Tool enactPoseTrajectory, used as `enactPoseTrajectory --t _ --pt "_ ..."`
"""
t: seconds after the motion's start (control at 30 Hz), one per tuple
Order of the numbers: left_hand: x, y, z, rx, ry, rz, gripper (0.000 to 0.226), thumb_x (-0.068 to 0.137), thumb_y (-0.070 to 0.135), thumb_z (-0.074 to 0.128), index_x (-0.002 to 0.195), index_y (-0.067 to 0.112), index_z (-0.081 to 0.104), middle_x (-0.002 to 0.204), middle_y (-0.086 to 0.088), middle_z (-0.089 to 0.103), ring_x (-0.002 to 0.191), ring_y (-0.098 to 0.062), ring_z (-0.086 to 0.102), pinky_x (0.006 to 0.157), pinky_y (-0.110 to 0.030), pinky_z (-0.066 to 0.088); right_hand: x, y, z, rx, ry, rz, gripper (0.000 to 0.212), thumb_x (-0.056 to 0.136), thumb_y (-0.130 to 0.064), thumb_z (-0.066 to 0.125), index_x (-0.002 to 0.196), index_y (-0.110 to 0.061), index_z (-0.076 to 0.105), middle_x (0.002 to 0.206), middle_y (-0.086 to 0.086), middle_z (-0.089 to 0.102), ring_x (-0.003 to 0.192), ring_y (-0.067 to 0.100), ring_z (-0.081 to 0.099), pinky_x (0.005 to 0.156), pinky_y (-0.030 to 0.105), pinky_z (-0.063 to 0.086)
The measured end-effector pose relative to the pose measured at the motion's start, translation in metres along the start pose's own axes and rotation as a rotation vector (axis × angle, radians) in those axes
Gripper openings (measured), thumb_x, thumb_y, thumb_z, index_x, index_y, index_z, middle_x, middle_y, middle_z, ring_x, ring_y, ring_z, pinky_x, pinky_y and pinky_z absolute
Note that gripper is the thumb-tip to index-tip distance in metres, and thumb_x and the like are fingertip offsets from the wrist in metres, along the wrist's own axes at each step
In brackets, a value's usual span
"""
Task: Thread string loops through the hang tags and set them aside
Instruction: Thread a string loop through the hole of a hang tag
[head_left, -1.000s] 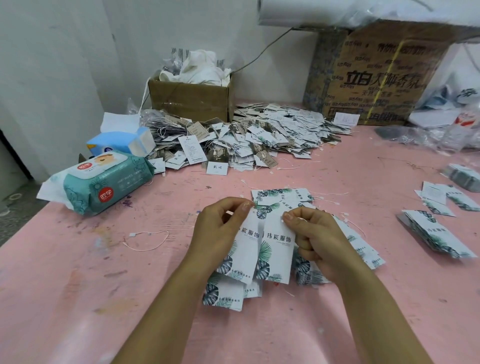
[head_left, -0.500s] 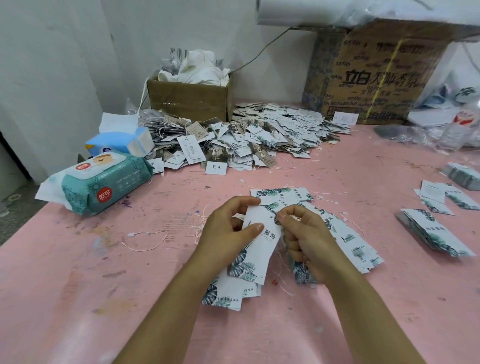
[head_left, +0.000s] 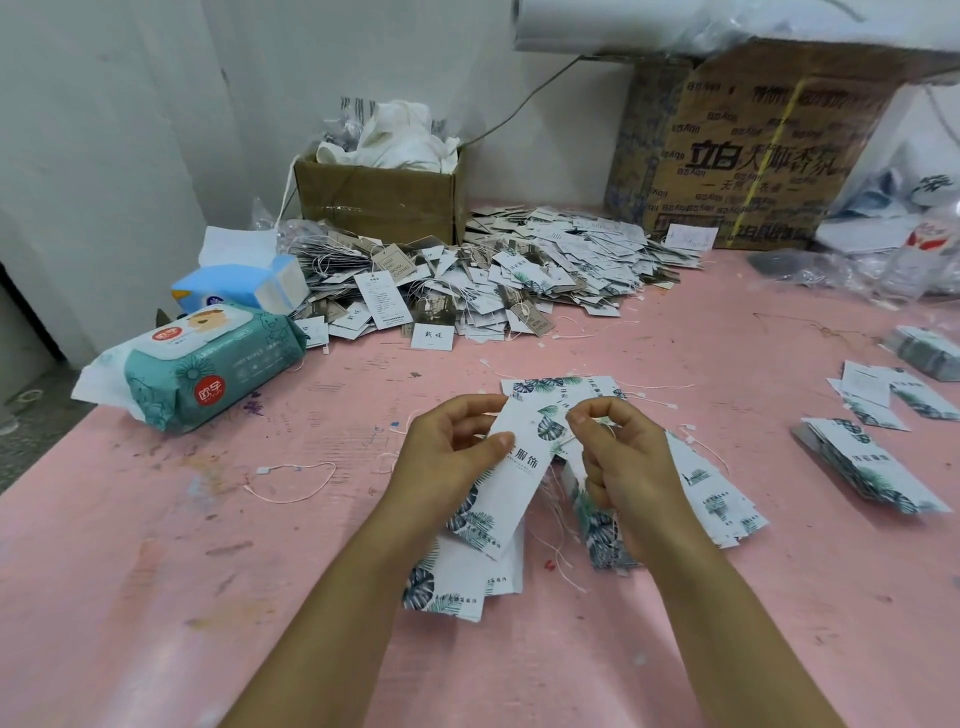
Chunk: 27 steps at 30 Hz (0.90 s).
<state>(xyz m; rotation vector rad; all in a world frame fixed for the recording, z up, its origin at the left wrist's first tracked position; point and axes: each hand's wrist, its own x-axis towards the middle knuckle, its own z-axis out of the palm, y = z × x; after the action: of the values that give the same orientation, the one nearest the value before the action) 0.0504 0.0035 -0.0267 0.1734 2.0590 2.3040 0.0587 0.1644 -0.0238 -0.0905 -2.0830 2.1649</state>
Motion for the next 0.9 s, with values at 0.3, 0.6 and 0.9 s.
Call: enactPoseTrajectory --t 0.3,0.6,0.9 --pt "-0.0005 -0.0024 0.0020 0.059 0.032 0.008 0.021 0.082 0.003 0.067 0.092 0.020 0.064 0.089 -0.003 0.071 0.073 -0.017 0.067 0.064 -0.028 0.055 -0.0037 0.0041 0.0049 -0.444 0.005 -0.407 0.028 0.085 -0.012 0.064 0.074 -0.036 0.058 0.065 0.029 0.055 0.059 0.042 0.054 0.061 0.050 0.049" --pt "-0.0038 0.0005 0.0037 0.101 0.015 0.040 0.020 0.081 0.002 0.068 0.089 0.020 0.064 0.089 -0.004 0.072 0.073 -0.029 0.060 0.069 -0.040 0.052 -0.0046 0.0064 0.0031 -0.661 0.050 -0.483 0.008 0.081 -0.010 0.066 0.077 -0.017 0.067 0.050 0.000 0.059 0.044 0.015 0.053 0.052 0.030 0.045" --pt "-0.0044 0.0019 0.0048 0.116 -0.024 0.038 0.019 0.081 0.000 0.067 0.092 0.016 0.063 0.089 -0.004 0.071 0.072 -0.025 0.056 0.068 -0.037 0.051 -0.0035 0.0064 0.0029 -0.757 0.033 -0.473 0.005 0.083 -0.011 0.066 0.079 -0.014 0.067 0.037 -0.014 0.046 0.044 0.000 0.050 0.047 0.012 0.032"
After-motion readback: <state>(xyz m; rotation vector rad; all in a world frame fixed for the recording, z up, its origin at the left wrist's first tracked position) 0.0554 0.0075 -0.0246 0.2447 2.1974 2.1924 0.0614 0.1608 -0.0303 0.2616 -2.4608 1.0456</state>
